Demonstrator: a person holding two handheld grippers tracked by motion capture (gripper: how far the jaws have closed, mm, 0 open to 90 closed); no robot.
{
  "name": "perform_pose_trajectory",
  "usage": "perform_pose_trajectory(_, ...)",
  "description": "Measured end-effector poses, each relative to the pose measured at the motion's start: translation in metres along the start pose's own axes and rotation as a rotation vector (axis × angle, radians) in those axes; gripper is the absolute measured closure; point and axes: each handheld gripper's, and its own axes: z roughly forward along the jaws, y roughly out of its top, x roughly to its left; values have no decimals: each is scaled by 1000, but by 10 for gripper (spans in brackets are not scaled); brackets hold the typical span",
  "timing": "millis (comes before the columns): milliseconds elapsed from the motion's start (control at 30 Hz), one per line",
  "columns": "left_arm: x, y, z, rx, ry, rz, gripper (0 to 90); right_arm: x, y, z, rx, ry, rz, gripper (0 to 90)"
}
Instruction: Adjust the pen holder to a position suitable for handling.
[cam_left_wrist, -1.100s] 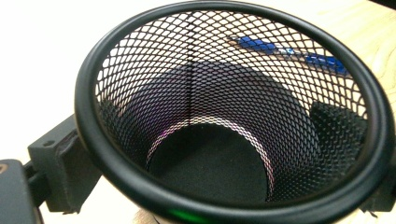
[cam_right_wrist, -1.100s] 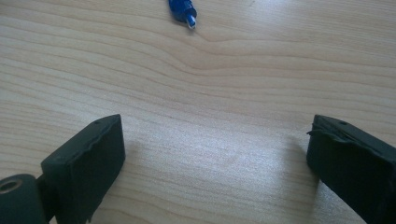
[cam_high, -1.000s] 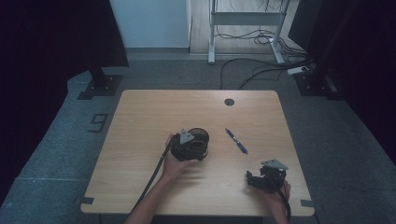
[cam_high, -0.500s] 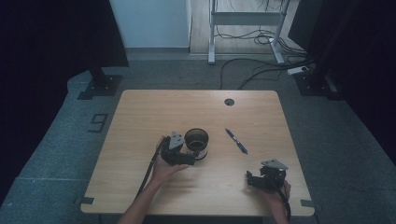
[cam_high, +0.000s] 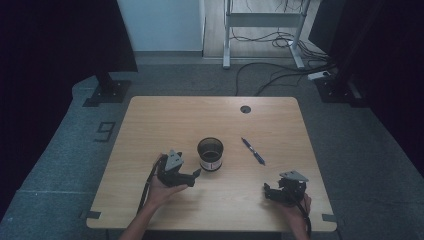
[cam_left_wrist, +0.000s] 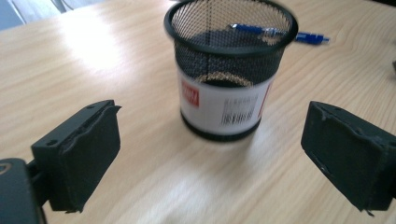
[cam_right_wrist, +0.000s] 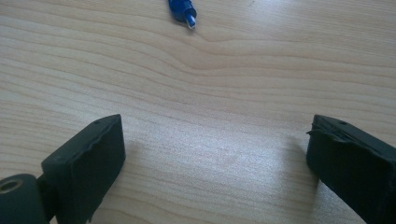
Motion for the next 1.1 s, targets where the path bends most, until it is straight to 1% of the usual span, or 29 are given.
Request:
perform_pose_trajectory(67, 1, -3, -2, 6, 1, -4, 50, 0, 0, 0, 0, 0, 1, 39)
perform_pose_trajectory(100, 3, -8, -5, 16, 7, -12, 51, 0, 0, 0, 0, 0, 0, 40)
perform_pose_trajectory(133, 3, -8, -5, 16, 7, -12, 53, 0, 0, 0, 0, 0, 1, 40)
perform_pose_trajectory(233, 6, -17, -12, 28, -2, -41, 56, 0, 0, 0, 0, -1, 1, 41)
perform_pose_trajectory(267, 6, -17, -12, 28, -2, -41, 59, 0, 0, 0, 0, -1, 1, 41)
perform_pose_trajectory(367, 7, -23, -15, 46, -3, -56, 66, 0, 0, 0, -1, -1, 1, 43)
perform_pose_trajectory(400, 8, -28, -17, 53, -10, -64, 66, 0, 0, 0, -1, -2, 1, 43)
perform_pose_trajectory(433, 8, -28, -17, 53, -10, -64, 66, 0, 0, 0, -1, -1, 1, 44)
perform_pose_trajectory(500, 9, -36, -20, 63, -7, -79, 73, 0, 0, 0, -1, -2, 1, 45)
perform_pose_trajectory(533, 9, -36, -20, 63, -7, -79, 75, 0, 0, 0, -1, -2, 2, 45)
perform_pose_trajectory(567, 11, -41, -19, 85, 2, -74, 75, 0, 0, 0, -2, -2, 2, 46)
perform_pose_trajectory(667, 15, -47, -19, 107, 15, -82, 82, 0, 0, 0, -2, -2, 2, 47)
perform_pose_trajectory(767, 17, -50, -19, 118, 25, -90, 88, 0, 0, 0, -2, -2, 2, 47)
perform_pose_trajectory(933, 19, -51, -20, 122, 25, -95, 98, 0, 0, 0, -2, -2, 2, 47)
perform_pose_trajectory(967, 19, -52, -19, 134, 27, -99, 100, 0, 0, 0, -2, -2, 2, 47)
perform_pose_trajectory(1033, 20, -54, -19, 140, 28, -100, 101, 0, 0, 0, -2, -2, 2, 47)
perform_pose_trajectory(1100, 21, -54, -19, 144, 27, -108, 100, 0, 0, 0, -2, -2, 2, 47)
